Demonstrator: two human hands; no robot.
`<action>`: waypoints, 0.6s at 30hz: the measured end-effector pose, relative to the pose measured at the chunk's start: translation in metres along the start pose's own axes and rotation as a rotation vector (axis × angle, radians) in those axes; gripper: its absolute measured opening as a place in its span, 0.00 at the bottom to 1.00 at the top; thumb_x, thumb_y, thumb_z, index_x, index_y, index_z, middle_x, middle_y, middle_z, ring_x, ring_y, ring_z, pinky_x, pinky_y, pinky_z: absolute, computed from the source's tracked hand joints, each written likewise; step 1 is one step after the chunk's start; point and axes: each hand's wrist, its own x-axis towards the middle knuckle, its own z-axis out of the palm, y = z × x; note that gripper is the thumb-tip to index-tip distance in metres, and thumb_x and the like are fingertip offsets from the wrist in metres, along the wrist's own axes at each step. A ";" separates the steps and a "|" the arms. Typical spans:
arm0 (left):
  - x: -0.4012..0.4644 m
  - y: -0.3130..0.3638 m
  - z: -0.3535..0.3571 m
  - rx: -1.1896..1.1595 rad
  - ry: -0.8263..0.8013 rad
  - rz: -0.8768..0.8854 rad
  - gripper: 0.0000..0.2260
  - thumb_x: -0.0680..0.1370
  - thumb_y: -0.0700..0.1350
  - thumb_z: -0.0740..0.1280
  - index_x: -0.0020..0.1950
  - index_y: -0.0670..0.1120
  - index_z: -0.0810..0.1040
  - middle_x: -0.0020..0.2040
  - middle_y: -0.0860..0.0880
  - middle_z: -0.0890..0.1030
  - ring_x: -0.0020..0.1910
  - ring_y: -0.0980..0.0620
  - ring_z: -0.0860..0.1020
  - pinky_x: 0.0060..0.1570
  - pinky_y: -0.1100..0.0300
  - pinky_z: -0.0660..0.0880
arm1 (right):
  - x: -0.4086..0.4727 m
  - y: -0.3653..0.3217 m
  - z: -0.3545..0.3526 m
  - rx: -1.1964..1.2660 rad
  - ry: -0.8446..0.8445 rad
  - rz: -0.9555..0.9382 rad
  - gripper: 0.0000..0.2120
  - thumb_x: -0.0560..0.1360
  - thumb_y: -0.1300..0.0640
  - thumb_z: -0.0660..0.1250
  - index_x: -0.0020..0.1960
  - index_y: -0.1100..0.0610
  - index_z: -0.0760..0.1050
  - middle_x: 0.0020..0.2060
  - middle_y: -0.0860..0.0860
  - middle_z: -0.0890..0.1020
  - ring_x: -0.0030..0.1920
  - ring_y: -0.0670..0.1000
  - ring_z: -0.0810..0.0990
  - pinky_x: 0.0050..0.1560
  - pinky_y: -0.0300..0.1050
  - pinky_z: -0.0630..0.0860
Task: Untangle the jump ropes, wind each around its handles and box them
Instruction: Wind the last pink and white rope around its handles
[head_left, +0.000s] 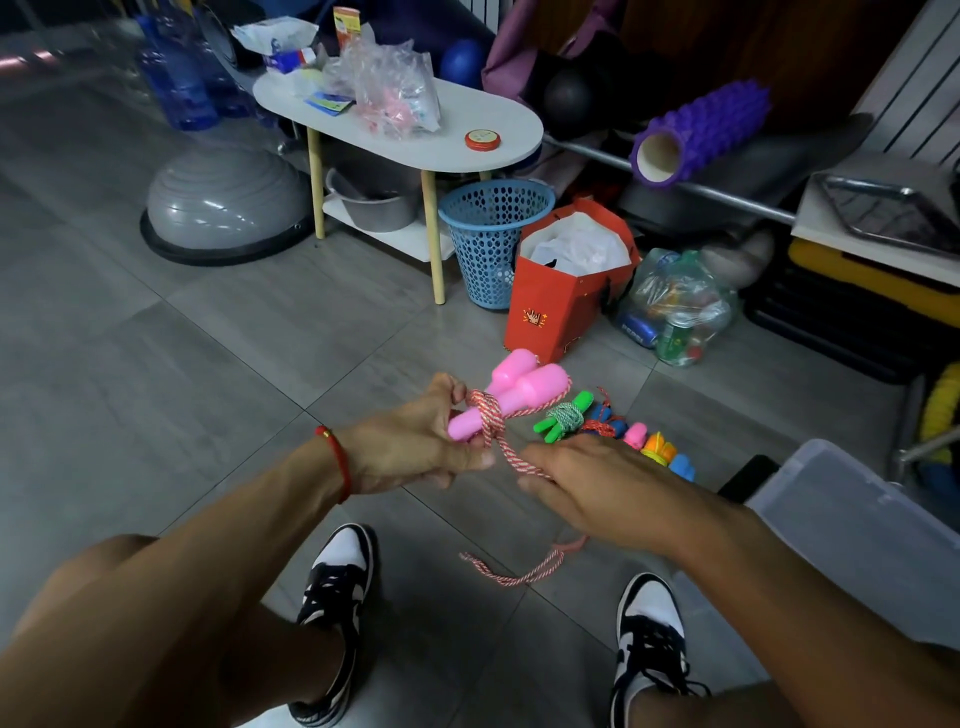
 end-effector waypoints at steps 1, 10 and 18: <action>0.001 -0.002 -0.002 0.093 0.019 -0.010 0.23 0.73 0.39 0.75 0.52 0.50 0.60 0.40 0.49 0.74 0.33 0.56 0.72 0.31 0.59 0.72 | -0.002 -0.003 -0.004 -0.039 0.041 -0.047 0.11 0.84 0.45 0.56 0.44 0.47 0.62 0.39 0.46 0.72 0.43 0.55 0.77 0.46 0.56 0.75; 0.002 0.002 0.039 0.864 -0.147 0.133 0.25 0.73 0.46 0.76 0.52 0.48 0.58 0.42 0.52 0.72 0.37 0.56 0.74 0.36 0.62 0.73 | 0.008 0.013 -0.030 0.219 0.217 -0.067 0.15 0.70 0.36 0.71 0.44 0.48 0.81 0.38 0.45 0.80 0.39 0.45 0.78 0.40 0.50 0.75; -0.014 0.016 0.053 0.655 -0.239 0.264 0.28 0.70 0.49 0.80 0.49 0.51 0.59 0.47 0.53 0.66 0.39 0.61 0.69 0.39 0.64 0.70 | 0.020 0.049 -0.031 0.774 -0.077 0.135 0.18 0.65 0.42 0.77 0.43 0.57 0.83 0.37 0.56 0.80 0.38 0.51 0.73 0.41 0.49 0.67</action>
